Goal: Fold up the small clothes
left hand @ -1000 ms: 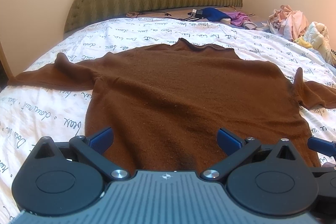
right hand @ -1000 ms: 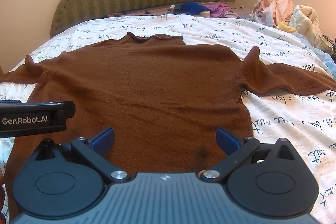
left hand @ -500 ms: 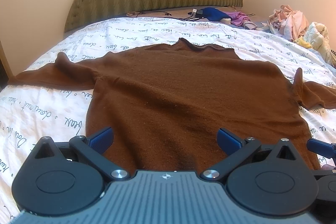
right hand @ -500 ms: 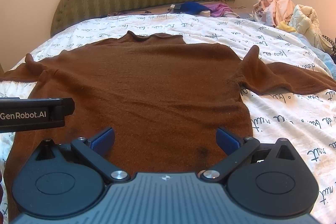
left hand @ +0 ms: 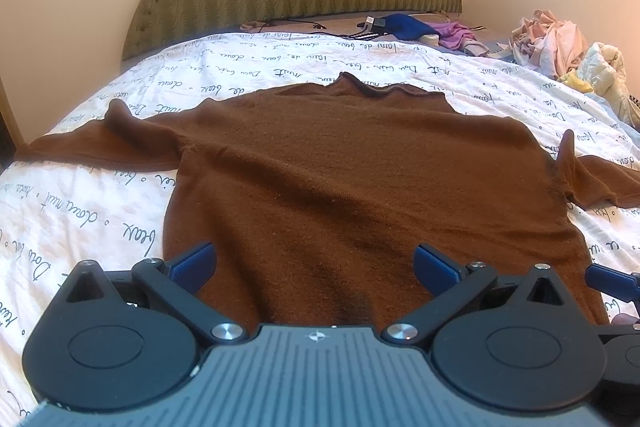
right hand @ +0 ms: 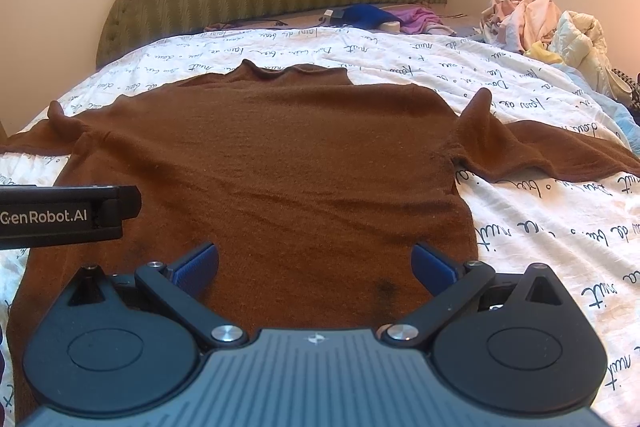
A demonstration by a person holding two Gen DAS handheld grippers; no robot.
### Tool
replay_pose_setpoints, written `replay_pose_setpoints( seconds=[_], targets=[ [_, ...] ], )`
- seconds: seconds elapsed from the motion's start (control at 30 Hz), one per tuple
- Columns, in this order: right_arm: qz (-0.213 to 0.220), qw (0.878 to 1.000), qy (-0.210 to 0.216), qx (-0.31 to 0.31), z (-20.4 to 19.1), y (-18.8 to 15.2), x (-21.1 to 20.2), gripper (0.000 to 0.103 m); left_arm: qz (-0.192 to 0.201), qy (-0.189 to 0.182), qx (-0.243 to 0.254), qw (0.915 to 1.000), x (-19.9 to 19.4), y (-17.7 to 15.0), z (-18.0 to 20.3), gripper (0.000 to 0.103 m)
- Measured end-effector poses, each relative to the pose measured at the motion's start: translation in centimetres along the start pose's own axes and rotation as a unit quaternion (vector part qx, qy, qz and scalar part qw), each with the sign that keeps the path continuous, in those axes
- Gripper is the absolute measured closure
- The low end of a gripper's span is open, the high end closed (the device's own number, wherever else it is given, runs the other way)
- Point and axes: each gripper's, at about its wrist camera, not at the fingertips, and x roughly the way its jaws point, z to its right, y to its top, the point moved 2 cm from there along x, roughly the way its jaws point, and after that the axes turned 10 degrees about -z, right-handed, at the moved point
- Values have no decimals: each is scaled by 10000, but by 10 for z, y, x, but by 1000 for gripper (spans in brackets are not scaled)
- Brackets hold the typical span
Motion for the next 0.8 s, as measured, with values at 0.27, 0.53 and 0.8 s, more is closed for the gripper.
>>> replay_pose_setpoints(
  seconds=[0.27, 0.53, 0.8],
  targets=[
    [-79, 10000, 12, 18, 2, -2, 5, 0, -68, -31, 1, 10000, 3, 0, 3, 0],
    [-251, 9997, -14, 53, 4, -10, 18, 0, -293, -12, 10, 9996, 17, -8, 2, 0],
    [-416, 9991, 20, 90, 3, -12, 25, 0, -523, -2, 69, 9986, 26, -12, 3, 0]
  ],
)
